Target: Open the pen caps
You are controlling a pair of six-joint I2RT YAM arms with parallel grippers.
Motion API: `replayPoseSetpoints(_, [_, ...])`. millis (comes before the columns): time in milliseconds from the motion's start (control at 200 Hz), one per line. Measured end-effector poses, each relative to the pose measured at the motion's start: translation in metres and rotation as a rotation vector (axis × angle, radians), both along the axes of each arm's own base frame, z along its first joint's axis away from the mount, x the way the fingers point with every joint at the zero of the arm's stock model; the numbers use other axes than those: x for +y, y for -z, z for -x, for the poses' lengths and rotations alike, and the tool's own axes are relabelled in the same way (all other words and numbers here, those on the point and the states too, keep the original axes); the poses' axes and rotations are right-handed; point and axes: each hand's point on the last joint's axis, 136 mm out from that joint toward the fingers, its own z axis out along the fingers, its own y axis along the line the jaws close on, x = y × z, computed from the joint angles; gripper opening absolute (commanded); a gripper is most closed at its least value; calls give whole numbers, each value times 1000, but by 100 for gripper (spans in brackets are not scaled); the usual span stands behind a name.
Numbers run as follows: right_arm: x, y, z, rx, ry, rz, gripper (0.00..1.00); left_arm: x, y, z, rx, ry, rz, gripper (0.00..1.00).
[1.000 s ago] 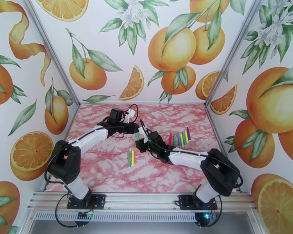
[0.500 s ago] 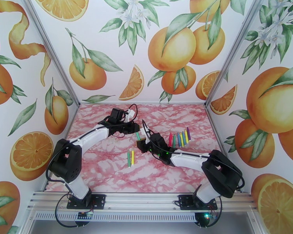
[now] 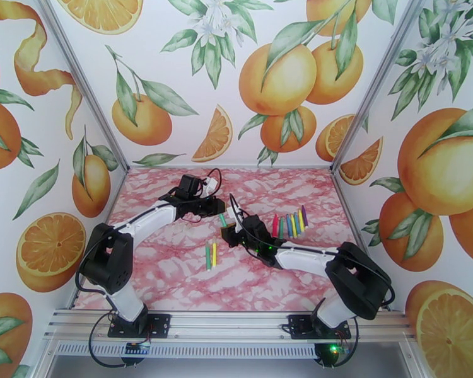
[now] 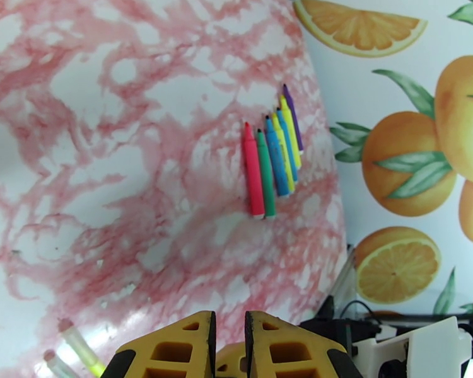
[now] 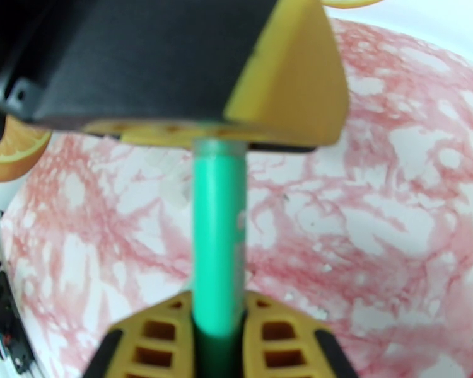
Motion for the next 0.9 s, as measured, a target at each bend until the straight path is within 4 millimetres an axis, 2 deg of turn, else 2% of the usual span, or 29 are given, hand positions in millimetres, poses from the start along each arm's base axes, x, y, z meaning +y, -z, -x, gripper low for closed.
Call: replayPoseSetpoints(901, [-4, 1, 10, -33, -11, -1, 0, 5, 7, 7, 68, -25, -19, 0])
